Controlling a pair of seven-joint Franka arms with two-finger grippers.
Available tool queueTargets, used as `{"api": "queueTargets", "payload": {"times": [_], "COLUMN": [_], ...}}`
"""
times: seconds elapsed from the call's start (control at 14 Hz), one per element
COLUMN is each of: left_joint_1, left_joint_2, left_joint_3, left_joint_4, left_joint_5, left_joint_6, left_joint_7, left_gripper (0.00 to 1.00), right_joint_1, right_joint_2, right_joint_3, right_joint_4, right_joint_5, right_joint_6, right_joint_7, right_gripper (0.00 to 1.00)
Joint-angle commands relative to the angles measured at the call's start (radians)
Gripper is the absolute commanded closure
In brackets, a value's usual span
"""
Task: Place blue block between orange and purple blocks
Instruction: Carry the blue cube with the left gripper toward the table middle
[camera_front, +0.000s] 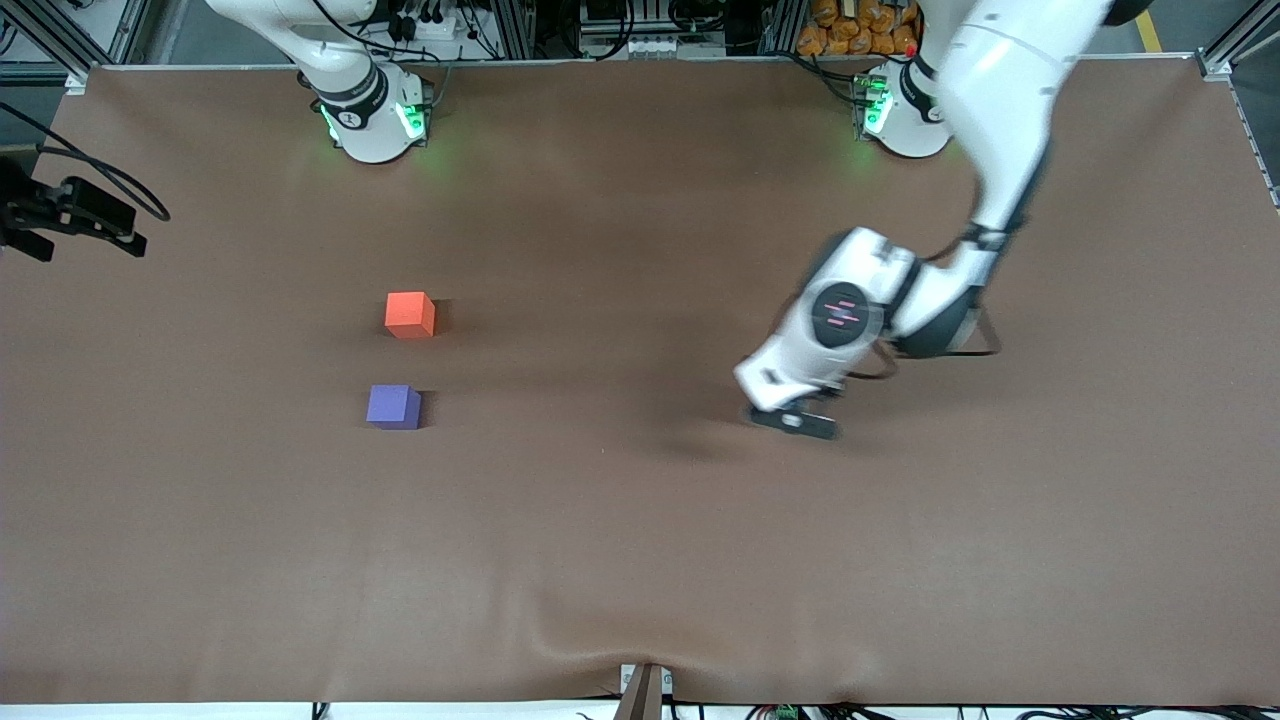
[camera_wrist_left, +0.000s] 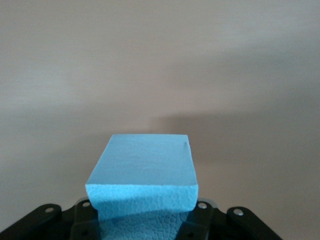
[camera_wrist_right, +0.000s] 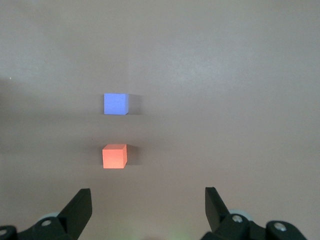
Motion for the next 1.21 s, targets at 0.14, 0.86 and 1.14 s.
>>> {"api": "queueTargets", "payload": {"times": [0.14,0.86,1.14], "left_joint_1": [-0.211,-0.408,-0.307], "left_joint_2": [0.151,0.181,0.032], "left_joint_3": [0.014,0.087,0.146], "left_joint_4": [0.201,0.247,0.244], "left_joint_5": [-0.062,-0.045,0.018], "left_joint_6": [-0.025,0.06,-0.003], "left_joint_7": [-0.244,-0.364,-0.311], "left_gripper": [0.89,0.0,0.0], "right_joint_1": [-0.02,0.016,0.121], "right_joint_2": [0.06,0.145,0.136], "right_joint_3": [0.012,0.015,0.015], "right_joint_4": [0.015,-0.079,-0.11], "right_joint_5": [0.0,0.218,0.216], "right_joint_6": [-0.014,0.052,0.09], "right_joint_7": [-0.02,-0.005,0.169], "right_gripper": [0.0,0.0,0.0]}}
